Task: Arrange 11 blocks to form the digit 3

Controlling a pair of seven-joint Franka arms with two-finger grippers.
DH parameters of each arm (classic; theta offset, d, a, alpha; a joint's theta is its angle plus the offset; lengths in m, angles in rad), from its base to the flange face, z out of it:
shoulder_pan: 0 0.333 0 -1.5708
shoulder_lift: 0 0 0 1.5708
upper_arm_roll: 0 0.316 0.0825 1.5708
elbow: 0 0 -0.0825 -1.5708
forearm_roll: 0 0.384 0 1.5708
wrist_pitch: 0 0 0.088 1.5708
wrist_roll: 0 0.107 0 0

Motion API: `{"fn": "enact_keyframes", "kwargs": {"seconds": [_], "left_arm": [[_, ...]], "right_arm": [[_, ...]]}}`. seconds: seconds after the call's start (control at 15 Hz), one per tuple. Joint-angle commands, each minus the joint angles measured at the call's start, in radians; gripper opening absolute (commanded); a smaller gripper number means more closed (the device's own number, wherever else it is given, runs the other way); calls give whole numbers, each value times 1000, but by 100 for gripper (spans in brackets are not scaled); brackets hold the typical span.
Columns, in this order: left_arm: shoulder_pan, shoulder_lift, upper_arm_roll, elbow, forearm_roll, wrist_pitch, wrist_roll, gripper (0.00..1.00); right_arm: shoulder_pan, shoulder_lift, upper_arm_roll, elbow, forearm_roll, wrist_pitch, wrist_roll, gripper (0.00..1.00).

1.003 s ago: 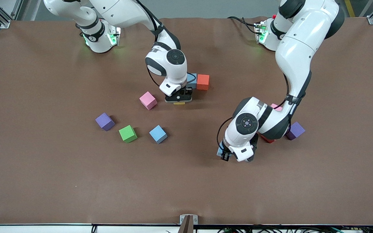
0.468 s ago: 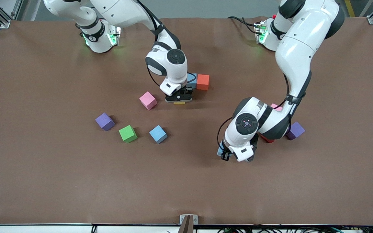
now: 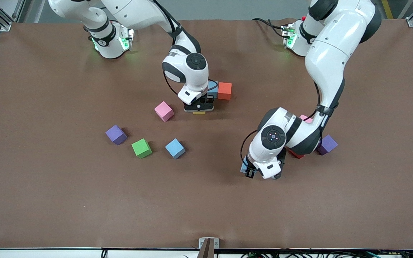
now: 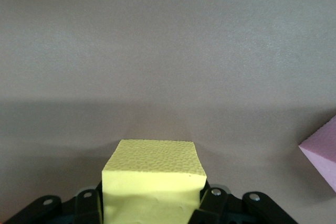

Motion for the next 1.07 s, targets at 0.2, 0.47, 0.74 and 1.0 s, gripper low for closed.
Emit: {"fn": "enact_keyframes", "kwargs": {"seconds": [0.2,0.47,0.74,1.0], "left_arm": [[4,-17,1,-13,-11,-14,1,49],[4,-18,1,-13,-10,-14,1,49],[4,-18,1,-13,-11,-14,1,49],[4,-18,3,-13,-10,-14,1,49]], "right_arm": [[16,-21,-1,-43,-14,3,36,2],[17,-21,-1,-54,-14,4,45,3],[22,-23,-1,-57,-14,4,50,3],[25,-24,-1,-62,-14,4,52,3]]}}
